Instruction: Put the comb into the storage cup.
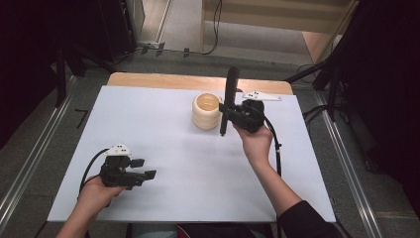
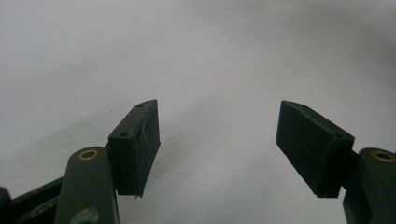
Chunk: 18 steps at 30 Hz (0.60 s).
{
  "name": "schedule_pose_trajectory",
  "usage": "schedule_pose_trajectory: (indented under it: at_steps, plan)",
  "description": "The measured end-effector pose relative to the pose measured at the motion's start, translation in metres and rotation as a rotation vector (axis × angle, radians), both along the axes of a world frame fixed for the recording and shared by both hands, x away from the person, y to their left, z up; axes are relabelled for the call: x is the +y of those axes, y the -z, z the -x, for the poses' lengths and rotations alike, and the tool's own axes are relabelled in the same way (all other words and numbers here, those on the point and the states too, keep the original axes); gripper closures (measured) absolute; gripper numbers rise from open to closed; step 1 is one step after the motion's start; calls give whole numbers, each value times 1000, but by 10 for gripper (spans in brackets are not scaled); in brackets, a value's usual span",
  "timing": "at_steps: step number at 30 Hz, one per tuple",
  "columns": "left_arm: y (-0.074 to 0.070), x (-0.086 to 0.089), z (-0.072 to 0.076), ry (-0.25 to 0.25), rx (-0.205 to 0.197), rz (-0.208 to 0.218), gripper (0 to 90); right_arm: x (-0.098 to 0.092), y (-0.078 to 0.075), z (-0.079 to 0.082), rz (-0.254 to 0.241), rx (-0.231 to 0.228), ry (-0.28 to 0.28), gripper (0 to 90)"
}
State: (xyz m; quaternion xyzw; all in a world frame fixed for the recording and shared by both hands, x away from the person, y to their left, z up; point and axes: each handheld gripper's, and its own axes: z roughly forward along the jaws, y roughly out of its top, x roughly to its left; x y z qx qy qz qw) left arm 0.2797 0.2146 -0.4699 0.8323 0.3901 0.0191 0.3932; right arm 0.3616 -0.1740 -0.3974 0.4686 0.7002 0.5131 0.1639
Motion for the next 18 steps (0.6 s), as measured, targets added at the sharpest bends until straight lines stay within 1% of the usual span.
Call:
schedule_pose_trajectory:
  at_steps: [7,18]
  plan:
    - [0,0,0,2,-3,2,312,0,-8,-10,-15,1,13,701]
    - [0,0,0,5,-2,8,312,8,-18,-25,-7,-7,17,701]
